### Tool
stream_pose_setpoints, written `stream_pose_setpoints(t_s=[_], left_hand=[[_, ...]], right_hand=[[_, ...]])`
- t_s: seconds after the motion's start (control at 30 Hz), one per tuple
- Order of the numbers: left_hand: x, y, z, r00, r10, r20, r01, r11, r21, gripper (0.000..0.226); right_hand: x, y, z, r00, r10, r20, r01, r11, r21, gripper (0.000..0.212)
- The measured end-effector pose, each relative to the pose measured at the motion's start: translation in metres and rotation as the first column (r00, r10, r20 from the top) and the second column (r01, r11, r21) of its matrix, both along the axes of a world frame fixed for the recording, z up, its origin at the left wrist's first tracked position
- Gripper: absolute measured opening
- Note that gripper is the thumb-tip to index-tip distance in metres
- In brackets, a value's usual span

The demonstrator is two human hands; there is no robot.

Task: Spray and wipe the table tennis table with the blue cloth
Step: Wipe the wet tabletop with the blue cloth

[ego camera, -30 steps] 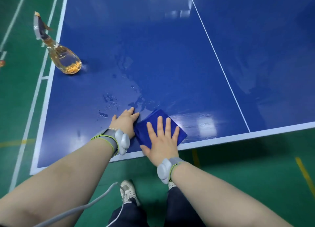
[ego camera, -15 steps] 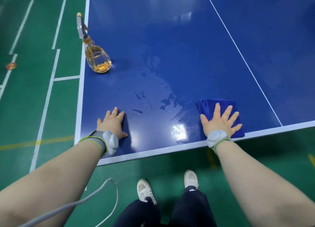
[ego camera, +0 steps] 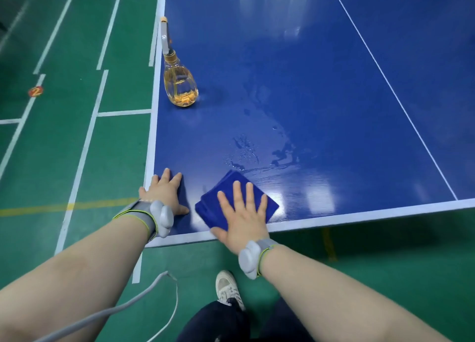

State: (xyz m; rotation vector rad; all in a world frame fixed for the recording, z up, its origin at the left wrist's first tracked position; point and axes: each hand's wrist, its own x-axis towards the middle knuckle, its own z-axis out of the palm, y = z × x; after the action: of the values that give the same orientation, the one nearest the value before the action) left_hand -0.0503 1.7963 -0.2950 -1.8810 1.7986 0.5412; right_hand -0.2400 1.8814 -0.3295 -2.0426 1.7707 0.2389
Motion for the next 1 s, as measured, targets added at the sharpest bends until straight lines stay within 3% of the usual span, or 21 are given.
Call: stream_pose_setpoints(t_s=[0.17,0.3,0.47,0.53,0.63,0.77,0.9,1.0], left_hand=[[0.006,-0.004,0.0,1.0,-0.016,-0.022,0.016,1.0,-0.01,0.099],[0.015,-0.008,-0.001,1.0,0.017,-0.022,-0.018,0.999,-0.042,0.099],[0.024,-0.014,-0.007,1.0,-0.004,-0.014,0.004,1.0,0.011,0.097],[0.021,-0.016,-0.007,1.0,-0.017,-0.001,0.017,1.0,0.022,0.097],[0.022,-0.021,-0.006,0.999,-0.031,0.011,0.031,0.998,0.047,0.099],[0.022,-0.023,-0.006,0.999,-0.047,0.007,0.047,0.995,0.084,0.1],[0.021,-0.026,-0.003,0.997,-0.069,0.024,0.066,0.992,0.105,0.099],[0.021,-0.028,0.0,0.997,-0.073,0.031,0.068,0.988,0.137,0.099]], right_hand=[[-0.01,-0.012,-0.002,0.998,0.048,0.033,-0.048,0.999,-0.009,0.082],[-0.056,-0.027,-0.004,0.976,-0.218,-0.021,0.216,0.973,-0.079,0.081],[-0.135,-0.042,-0.002,0.743,-0.665,-0.078,0.659,0.747,-0.085,0.083],[-0.143,-0.048,-0.002,0.675,-0.732,-0.091,0.731,0.68,-0.054,0.083],[-0.122,-0.058,-0.003,0.652,-0.749,-0.112,0.749,0.66,-0.053,0.084],[-0.076,-0.063,-0.001,0.78,-0.616,-0.11,0.614,0.787,-0.052,0.086],[-0.01,-0.059,0.001,0.968,-0.244,-0.053,0.243,0.97,-0.017,0.086],[0.021,-0.054,0.001,1.0,0.024,-0.007,-0.023,0.999,0.031,0.083]])
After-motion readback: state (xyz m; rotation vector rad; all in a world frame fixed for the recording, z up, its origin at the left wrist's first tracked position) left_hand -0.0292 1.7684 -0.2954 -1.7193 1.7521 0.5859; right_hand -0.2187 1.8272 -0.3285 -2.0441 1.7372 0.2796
